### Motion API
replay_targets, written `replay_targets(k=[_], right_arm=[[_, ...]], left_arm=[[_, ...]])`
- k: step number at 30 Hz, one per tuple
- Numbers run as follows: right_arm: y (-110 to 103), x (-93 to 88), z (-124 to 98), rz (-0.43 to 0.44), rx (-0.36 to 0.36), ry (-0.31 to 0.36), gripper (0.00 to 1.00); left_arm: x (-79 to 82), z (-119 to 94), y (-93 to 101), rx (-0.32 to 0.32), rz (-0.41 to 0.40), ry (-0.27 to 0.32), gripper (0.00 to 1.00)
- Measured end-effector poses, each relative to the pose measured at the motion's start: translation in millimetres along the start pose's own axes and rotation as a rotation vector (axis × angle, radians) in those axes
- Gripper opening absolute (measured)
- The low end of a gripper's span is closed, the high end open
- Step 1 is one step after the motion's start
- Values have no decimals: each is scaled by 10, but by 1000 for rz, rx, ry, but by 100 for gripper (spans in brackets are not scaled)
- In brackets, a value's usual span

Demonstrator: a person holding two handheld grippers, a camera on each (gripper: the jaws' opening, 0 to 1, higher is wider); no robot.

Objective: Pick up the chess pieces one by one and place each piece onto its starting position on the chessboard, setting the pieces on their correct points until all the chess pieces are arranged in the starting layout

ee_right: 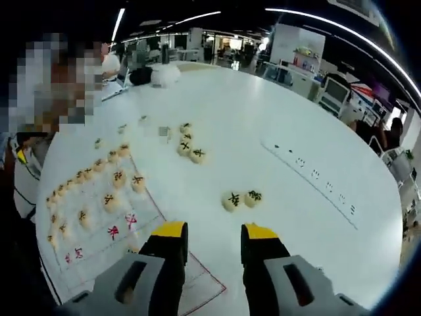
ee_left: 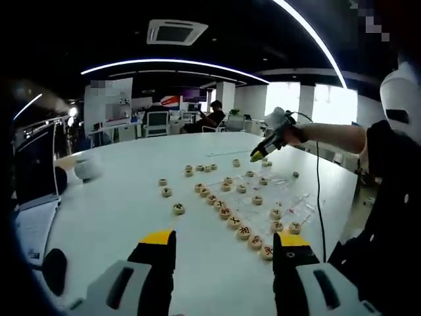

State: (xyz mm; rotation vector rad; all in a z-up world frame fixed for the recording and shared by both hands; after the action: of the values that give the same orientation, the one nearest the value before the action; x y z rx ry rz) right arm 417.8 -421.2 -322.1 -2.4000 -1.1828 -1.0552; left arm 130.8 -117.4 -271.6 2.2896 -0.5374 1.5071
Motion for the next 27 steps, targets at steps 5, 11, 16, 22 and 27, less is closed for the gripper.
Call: replay_targets(k=[5, 11, 16, 22, 27], right_arm=[[24, -30, 236, 1, -1, -64, 33], [123, -27, 358, 19, -19, -80, 33], [187, 10, 393, 47, -32, -66, 29], [212, -3, 430, 36, -51, -71, 19], [209, -3, 358, 29, -57, -56, 19]], left_arm=[[-16, -25, 0, -1, -6, -1, 60], [-79, -47, -57, 12, -19, -11, 60], [-72, -44, -36, 9, -19, -11, 60], [-78, -45, -24, 10, -18, -16, 60], [-93, -43, 16, 8, -13, -27, 60]])
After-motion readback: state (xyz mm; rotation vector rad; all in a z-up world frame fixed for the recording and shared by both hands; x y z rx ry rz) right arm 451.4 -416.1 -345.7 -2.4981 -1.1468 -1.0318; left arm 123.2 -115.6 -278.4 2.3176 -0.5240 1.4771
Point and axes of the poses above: the point that each gripper's makers call its tool centre point, and the gripper's own axes: z roughly forward along the fingers, y roughly to its right, x roughly out of its top, the point moved 2 cm from there along -z, roughly backward along the fingers, and after that the axes turned 4 degrees about y, right-handed, at the moved point
